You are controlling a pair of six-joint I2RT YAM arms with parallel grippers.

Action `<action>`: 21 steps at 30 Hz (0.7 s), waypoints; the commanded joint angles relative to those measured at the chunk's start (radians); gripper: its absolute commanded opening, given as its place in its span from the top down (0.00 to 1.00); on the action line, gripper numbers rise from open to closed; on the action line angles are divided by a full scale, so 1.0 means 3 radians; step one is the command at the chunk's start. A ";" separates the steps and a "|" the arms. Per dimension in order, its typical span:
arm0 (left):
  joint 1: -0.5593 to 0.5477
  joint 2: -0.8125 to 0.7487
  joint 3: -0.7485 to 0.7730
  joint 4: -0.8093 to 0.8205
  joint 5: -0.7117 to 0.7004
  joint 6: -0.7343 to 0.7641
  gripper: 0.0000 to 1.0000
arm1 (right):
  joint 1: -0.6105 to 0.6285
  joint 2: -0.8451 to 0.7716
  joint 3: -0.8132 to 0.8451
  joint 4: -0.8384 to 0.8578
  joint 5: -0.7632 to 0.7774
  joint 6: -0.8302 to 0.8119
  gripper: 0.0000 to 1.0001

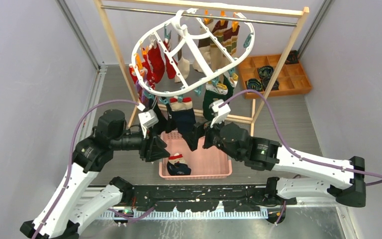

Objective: Remove the socks clipped to the hanger
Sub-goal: Place the sock in the bin, then remove the sock from the hanger.

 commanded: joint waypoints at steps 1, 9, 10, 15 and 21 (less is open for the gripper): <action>0.0006 -0.0063 0.0158 -0.0035 -0.0105 -0.0321 0.47 | 0.0037 0.0100 -0.0144 0.0501 0.0166 -0.0164 0.00; 0.0076 0.0106 0.0447 -0.0368 0.0105 -0.0154 0.24 | -0.0535 0.0422 -0.0040 0.1027 -0.0138 -0.0723 0.00; 0.0093 0.0116 0.0475 -0.0413 0.0141 -0.0155 0.24 | -0.0616 0.0439 -0.0076 0.1076 -0.0209 -0.0742 0.00; 0.0194 0.0095 0.0554 -0.0459 0.0389 -0.0201 0.23 | -0.0748 0.0512 -0.0234 0.1202 -0.0416 -0.0898 0.00; 0.0340 0.0162 0.0640 -0.0538 0.0640 -0.0209 0.23 | -0.0818 0.0546 -0.0471 0.1456 -0.0728 -0.0949 0.02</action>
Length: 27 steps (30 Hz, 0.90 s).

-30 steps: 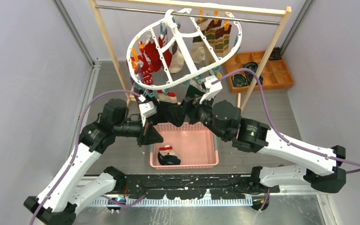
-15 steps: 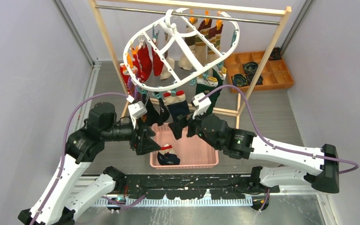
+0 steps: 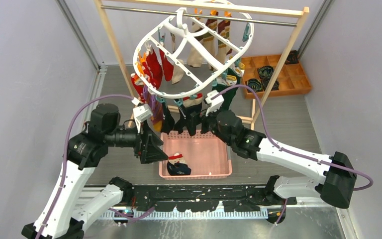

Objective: Remove the socks clipped to the hanger
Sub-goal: Remove the sock from the hanger.

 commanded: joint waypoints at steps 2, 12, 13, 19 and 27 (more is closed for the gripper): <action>0.0098 0.0038 0.0189 -0.0053 0.0308 -0.0039 0.23 | -0.0034 0.0050 -0.0022 0.0320 -0.0379 -0.0086 0.12; 0.0116 0.0004 0.0264 -0.0098 0.0256 -0.0073 0.24 | 0.0257 -0.0323 0.0059 0.0082 -0.0461 0.0087 0.99; 0.0116 0.0000 0.0262 -0.0092 0.0247 -0.0081 0.24 | 0.0322 -0.0351 0.0077 0.0031 -0.0428 0.0100 0.99; 0.0116 -0.0007 0.0213 0.0029 0.0279 -0.0205 0.24 | 0.0894 -0.0384 0.0281 -0.0247 -0.0172 0.0192 0.99; 0.0116 -0.0066 0.0086 0.0112 0.0373 -0.0284 0.24 | 0.1403 -0.0310 0.0528 -0.0279 -0.0130 0.0431 0.99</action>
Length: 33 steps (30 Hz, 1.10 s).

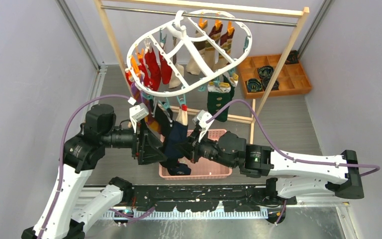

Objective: Remove the socks clipped to the hanger
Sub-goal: Remove the sock from the hanger.

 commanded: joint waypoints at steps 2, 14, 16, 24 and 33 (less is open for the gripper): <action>0.0013 -0.0072 -0.0015 0.0063 0.0136 -0.0028 0.23 | 0.0202 0.0052 0.0428 -0.0194 0.0047 0.0233 0.99; 0.0013 -0.0170 -0.0041 -0.0016 0.0068 0.0150 0.22 | 0.0226 0.0218 0.0650 -0.0279 -0.0245 0.0502 0.92; 0.0013 -0.0171 -0.0043 -0.0025 0.0065 0.0194 0.22 | 0.0227 0.0235 0.0655 -0.0236 -0.0326 0.0566 0.92; 0.0013 -0.0191 -0.0107 -0.0025 0.0251 0.0278 0.29 | 0.0229 0.0303 0.0646 0.0150 -0.0532 0.0794 0.89; 0.0010 -0.0373 -0.0263 0.0149 0.0253 0.0123 0.89 | 0.0226 0.0175 0.0596 0.0259 0.0041 0.0836 0.36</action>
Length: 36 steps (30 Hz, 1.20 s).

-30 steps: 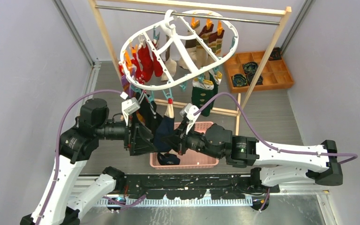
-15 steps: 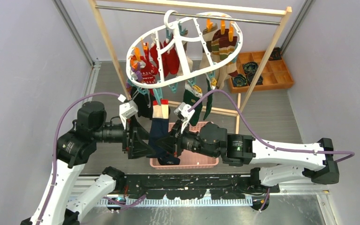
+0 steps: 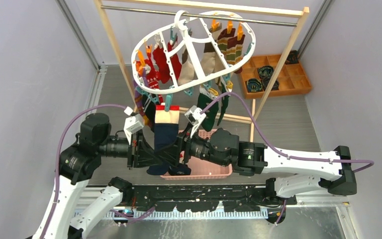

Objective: Remove the socks clipped to the hanger
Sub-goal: Remove the sock from the hanger.

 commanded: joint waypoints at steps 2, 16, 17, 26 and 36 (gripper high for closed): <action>0.0016 -0.0168 -0.0108 0.0310 -0.0139 -0.0160 0.95 | 0.0051 -0.0254 0.0015 0.0361 0.0551 0.0019 0.30; 0.0016 -0.0192 -0.0078 0.0532 0.0062 -0.0511 1.00 | -0.0793 -0.0045 0.0424 0.0472 -0.0074 0.0040 0.19; 0.0016 -0.0192 -0.0077 0.0531 0.0073 -0.0516 1.00 | -0.0828 -0.0018 0.0451 0.0492 -0.0159 0.0051 0.18; 0.0016 -0.0176 -0.0027 0.0613 0.0132 -0.0631 1.00 | -0.1029 0.0120 0.0430 0.0835 -0.0473 0.0303 0.20; 0.0016 -0.0190 0.0072 0.0643 0.0242 -0.0756 1.00 | -0.1063 0.0316 0.0385 0.1142 -0.0259 0.0309 0.29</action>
